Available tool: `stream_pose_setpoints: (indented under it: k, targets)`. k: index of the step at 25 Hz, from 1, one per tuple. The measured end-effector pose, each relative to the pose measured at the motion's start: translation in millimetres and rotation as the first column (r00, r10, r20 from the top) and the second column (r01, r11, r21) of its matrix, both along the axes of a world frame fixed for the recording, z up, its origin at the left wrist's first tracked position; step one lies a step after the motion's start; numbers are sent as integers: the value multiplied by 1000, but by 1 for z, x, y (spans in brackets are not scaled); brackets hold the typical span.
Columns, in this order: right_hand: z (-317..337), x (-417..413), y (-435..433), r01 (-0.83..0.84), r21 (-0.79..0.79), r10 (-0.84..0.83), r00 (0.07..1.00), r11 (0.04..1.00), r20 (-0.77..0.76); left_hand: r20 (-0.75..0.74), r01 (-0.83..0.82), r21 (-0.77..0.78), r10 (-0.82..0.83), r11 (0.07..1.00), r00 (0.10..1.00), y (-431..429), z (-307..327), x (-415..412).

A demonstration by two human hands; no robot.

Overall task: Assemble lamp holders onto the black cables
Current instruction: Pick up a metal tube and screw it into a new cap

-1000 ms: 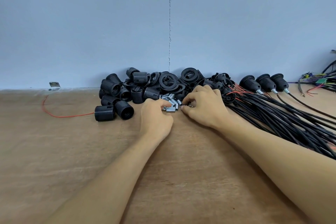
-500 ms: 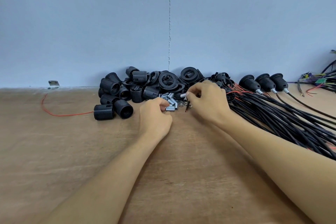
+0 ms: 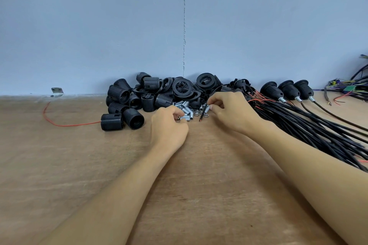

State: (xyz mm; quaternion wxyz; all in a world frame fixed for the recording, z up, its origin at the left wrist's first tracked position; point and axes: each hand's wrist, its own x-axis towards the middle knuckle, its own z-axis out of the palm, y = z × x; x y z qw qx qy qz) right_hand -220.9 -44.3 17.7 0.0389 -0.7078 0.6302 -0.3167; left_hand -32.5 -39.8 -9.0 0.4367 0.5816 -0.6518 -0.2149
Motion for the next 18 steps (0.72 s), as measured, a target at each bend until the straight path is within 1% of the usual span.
stream_pose_setpoints:
  k: [5,11,18]
  targets:
    - [-1,1,-1,-22,-5,21,994,1000,-106,8,-5,-2,5,1000,1000,0,0,0]
    - [0,3,6,-105,-4,101,966,994,-237,2,-6,-15,6,1000,1000,0,0,0]
    - [-7,12,10,-33,9,34,991,999,-129,10,7,-61,-7,998,1000,4,2,1]
